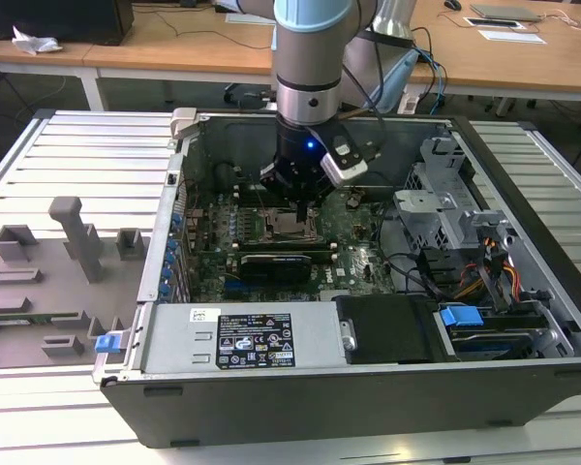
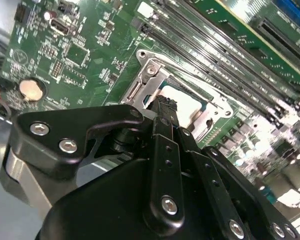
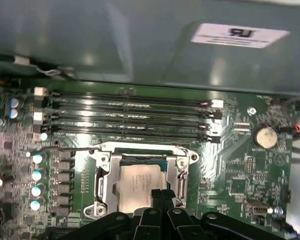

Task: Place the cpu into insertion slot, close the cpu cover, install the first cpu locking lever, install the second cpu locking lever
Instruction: 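Close the cpu cover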

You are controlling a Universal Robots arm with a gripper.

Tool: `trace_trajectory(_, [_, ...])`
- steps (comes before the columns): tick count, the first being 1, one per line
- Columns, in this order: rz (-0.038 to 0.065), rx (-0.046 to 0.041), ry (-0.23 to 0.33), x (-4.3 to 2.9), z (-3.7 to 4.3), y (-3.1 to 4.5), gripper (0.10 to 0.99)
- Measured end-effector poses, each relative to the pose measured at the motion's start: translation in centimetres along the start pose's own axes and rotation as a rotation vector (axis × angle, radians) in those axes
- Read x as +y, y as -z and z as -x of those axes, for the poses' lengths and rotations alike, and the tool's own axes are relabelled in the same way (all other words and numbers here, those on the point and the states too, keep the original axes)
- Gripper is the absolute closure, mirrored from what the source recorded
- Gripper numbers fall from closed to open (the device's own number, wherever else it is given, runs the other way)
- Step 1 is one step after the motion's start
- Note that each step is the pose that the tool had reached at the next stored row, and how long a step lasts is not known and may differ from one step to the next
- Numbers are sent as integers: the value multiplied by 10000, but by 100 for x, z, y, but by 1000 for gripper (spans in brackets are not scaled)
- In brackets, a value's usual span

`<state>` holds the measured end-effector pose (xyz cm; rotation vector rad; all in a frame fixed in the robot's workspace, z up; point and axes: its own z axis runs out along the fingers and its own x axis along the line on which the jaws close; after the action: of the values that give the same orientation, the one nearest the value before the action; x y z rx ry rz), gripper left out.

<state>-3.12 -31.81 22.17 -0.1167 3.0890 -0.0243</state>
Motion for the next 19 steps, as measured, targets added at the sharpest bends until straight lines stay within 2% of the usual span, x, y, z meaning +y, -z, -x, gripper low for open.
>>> trace_trajectory(6, [21, -7, 386, 13, -156, -23, 980])
trace_trajectory(11, [10, -10, 836, 17, -186, -34, 980])
trace_trajectory(13, [10, -12, 830, 20, -222, -41, 980])
trace_trajectory(19, [-12, -3, 393, 24, -264, -54, 980])
